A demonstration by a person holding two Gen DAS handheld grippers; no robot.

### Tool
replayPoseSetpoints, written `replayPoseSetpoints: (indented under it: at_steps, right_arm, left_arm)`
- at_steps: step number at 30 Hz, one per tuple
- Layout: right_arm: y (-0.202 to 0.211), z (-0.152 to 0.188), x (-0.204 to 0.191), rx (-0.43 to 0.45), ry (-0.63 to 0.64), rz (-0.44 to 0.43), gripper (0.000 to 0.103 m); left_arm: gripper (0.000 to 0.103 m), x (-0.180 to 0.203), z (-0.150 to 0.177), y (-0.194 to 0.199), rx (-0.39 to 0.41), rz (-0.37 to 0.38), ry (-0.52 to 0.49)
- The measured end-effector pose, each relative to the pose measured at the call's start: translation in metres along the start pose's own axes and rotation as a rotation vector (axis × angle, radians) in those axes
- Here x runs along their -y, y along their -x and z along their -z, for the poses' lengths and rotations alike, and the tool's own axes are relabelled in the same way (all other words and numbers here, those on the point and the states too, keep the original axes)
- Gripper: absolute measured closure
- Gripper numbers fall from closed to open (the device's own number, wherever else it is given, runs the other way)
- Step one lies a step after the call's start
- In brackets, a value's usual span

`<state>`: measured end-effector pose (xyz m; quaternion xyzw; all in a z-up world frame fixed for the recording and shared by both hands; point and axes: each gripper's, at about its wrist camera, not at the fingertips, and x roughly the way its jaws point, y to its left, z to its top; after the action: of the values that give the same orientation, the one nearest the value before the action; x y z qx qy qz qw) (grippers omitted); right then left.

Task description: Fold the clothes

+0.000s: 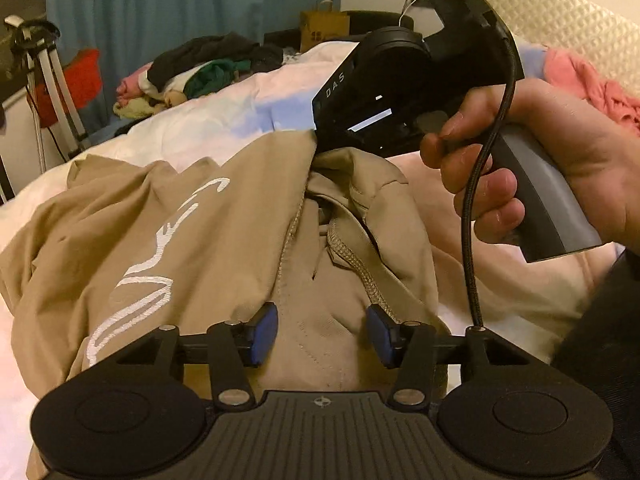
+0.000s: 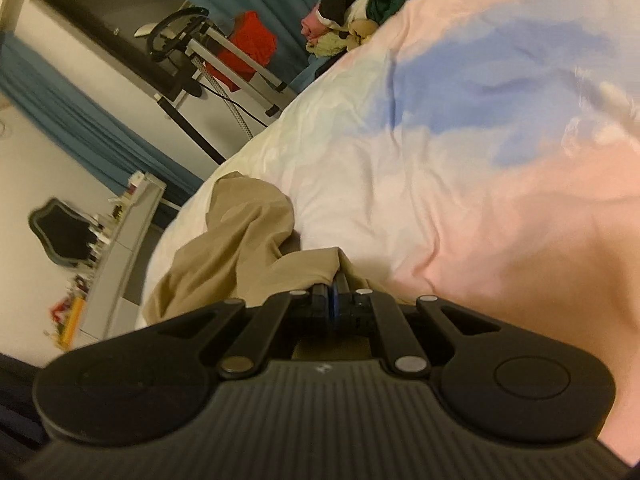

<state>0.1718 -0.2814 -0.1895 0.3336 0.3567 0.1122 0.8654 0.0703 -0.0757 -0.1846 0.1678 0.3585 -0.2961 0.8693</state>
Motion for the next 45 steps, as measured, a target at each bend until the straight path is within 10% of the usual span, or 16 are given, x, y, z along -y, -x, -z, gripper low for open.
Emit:
replayPoseSetpoints:
  at_steps: [5,18,29,32,34,45]
  right_arm:
    - [0.003,0.005,-0.007,0.02,0.065,0.042,0.097]
    - [0.01,0.009,-0.015,0.043,0.117,0.049,0.096]
    - [0.022,0.011,-0.014,0.021,0.078,0.032,0.095]
    - [0.02,0.012,-0.018,0.016,0.081,0.029,0.075]
    - [0.016,0.015,-0.023,0.022,0.099,0.009,0.032]
    - [0.032,0.02,-0.028,0.144,0.096,0.029,0.028]
  left_arm:
    - [0.099,-0.008,-0.004,-0.008,0.001,-0.034,0.021]
    - [0.101,-0.125,-0.04,0.074,0.356,0.031,0.424]
    - [0.101,-0.183,-0.033,0.044,0.39,0.076,0.556]
    - [0.101,-0.182,-0.03,0.046,0.405,0.081,0.553]
    - [0.1,-0.181,-0.029,0.048,0.427,0.096,0.566]
    - [0.1,-0.173,-0.03,0.05,0.427,0.082,0.558]
